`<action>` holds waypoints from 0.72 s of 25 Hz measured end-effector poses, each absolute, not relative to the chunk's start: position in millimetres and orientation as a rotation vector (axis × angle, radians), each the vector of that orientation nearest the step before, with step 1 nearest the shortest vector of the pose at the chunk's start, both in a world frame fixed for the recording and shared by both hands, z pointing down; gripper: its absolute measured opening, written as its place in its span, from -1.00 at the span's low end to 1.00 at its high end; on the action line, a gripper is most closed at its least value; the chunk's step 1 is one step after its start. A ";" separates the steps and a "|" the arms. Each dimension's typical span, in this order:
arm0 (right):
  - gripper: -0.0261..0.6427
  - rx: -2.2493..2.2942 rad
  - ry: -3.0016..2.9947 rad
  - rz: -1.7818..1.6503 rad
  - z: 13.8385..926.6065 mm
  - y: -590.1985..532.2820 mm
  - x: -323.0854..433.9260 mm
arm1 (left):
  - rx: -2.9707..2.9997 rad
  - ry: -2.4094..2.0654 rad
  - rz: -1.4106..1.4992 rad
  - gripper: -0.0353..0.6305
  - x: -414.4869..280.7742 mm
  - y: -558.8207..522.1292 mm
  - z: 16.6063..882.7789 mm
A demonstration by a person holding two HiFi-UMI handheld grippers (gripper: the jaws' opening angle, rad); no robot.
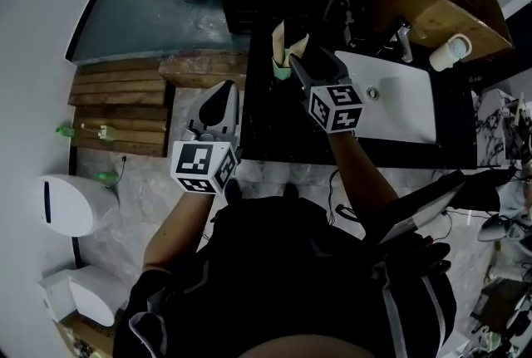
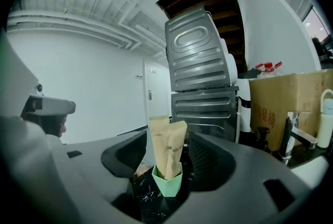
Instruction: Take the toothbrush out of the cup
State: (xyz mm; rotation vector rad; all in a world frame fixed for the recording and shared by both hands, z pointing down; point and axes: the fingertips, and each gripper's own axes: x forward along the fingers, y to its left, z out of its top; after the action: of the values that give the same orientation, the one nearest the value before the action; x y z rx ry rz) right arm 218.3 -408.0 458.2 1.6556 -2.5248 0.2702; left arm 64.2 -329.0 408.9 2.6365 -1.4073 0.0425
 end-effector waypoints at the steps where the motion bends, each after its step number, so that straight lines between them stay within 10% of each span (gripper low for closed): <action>1: -0.18 1.639 -2.526 0.281 463.9 -411.1 217.8 | 2.628 -1.414 0.051 -0.89 65.8 -328.8 411.1; 14: -0.19 1.510 -2.569 0.297 516.1 -442.4 214.1 | 2.555 -1.451 0.155 -0.89 81.1 -319.5 439.6; 18: -0.59 1.501 -2.585 0.312 520.9 -445.0 210.9 | 2.514 -1.477 0.156 -0.89 75.2 -315.2 444.5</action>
State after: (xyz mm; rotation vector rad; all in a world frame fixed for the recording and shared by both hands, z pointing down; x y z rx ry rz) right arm 210.9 -445.0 520.9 1.5012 -2.5847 0.3118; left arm 75.2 -315.2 444.5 2.5144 -1.4772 0.1560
